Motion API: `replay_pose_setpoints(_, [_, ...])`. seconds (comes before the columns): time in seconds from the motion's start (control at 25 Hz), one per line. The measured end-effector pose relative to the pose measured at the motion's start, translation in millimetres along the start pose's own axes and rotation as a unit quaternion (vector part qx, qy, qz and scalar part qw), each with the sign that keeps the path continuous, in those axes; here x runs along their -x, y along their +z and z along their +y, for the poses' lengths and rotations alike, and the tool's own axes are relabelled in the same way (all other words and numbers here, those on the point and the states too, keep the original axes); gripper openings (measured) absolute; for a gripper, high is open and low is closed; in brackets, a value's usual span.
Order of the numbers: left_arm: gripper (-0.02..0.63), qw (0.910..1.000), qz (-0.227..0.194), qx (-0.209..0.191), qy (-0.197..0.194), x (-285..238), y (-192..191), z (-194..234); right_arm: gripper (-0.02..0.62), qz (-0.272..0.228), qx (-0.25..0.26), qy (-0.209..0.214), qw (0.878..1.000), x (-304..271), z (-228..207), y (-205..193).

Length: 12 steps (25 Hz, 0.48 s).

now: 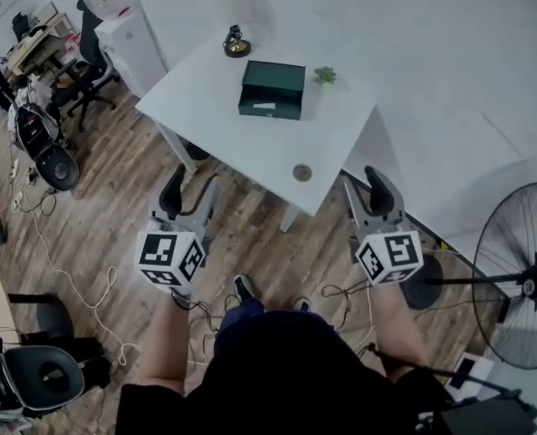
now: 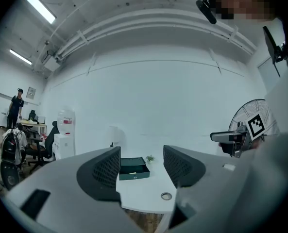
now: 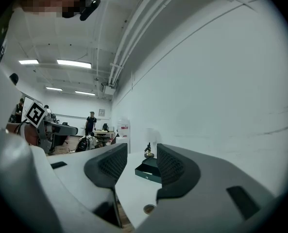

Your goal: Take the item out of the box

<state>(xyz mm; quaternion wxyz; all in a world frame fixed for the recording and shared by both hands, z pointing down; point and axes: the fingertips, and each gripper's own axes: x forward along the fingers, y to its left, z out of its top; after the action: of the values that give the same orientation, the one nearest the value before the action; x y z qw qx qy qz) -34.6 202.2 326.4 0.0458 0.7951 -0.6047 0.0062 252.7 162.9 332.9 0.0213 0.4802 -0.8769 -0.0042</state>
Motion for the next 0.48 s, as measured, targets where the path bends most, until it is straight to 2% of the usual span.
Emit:
replay_pose_setpoints(0.24, [0.267, 0.9996, 0.008, 0.005, -0.028, -13.5, -8.2, 78.2, 0.192, 0.014, 0.006, -0.022, 1.000, -59.9, 36.7, 1.3])
replay_pose_setpoints(0.48, [0.265, 0.9984, 0.014, 0.016, -0.053, -27.2, -22.5, 124.6, 0.190, 0.027, 0.017, -0.024, 0.999, -102.4, 68.4, 0.0])
